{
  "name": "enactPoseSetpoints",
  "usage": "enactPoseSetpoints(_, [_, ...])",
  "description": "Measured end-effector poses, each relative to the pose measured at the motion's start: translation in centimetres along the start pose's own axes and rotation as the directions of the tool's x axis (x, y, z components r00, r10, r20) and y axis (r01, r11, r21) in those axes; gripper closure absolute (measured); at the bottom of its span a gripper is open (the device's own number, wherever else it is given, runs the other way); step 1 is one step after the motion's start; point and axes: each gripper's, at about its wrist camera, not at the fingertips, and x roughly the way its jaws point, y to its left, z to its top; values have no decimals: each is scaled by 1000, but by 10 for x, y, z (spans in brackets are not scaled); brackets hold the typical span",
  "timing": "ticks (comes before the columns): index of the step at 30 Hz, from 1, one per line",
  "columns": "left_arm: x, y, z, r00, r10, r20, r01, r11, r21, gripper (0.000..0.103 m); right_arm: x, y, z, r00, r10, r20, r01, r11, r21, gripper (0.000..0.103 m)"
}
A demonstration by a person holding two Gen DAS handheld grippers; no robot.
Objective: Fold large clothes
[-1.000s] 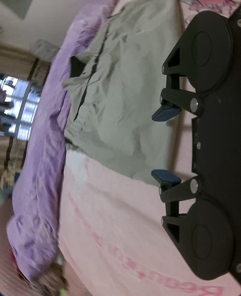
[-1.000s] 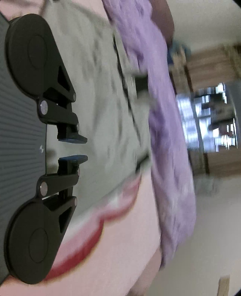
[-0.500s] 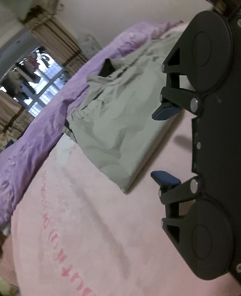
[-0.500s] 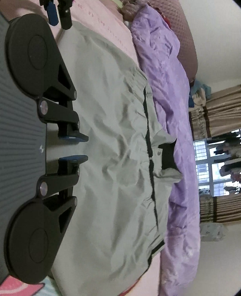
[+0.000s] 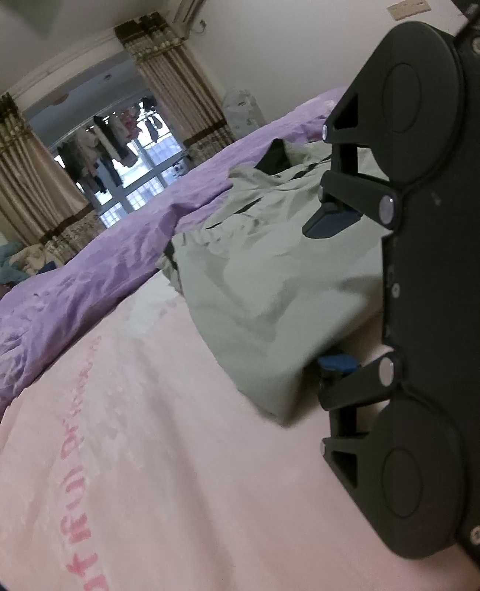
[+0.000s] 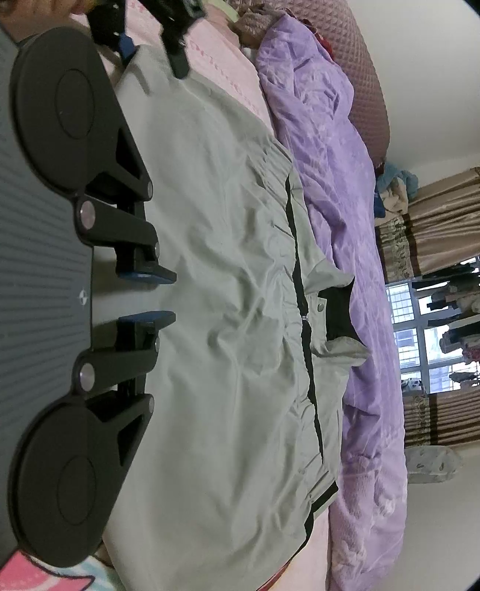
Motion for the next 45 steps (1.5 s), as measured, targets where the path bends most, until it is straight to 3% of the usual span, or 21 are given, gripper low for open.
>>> enactPoseSetpoints(7, [32, -9, 22, 1000, 1, -10, 0, 999, 34, 37, 1, 4, -5, 1000, -16, 19, 17, 999, -31, 81])
enactPoseSetpoints(17, [30, -13, 32, 995, 32, -90, -24, 996, 83, 42, 1, 15, -11, 998, -50, 43, 54, 994, -92, 81])
enactPoseSetpoints(22, [19, -18, 31, 993, 52, -109, -35, 987, 159, 43, -25, 11, 6, 998, -44, 37, 45, 999, -12, 81])
enactPoseSetpoints(25, [15, -21, 26, 993, 64, -99, -42, 976, 214, 43, -23, 16, 0, 999, -47, -18, 47, 998, -37, 81])
enactPoseSetpoints(34, [16, -17, 19, 994, 73, -87, -52, 973, 226, 45, -8, 35, -25, 989, -138, 48, 144, 975, -167, 80])
enactPoseSetpoints(40, [16, -20, 18, 993, 83, -86, -59, 967, 247, 45, -21, 18, -9, 996, -87, 17, 88, 991, -105, 78])
enactPoseSetpoints(45, [18, -24, 15, 992, 98, -84, -70, 957, 283, 45, -47, -22, 5, 973, -215, 79, 219, 974, -51, 78])
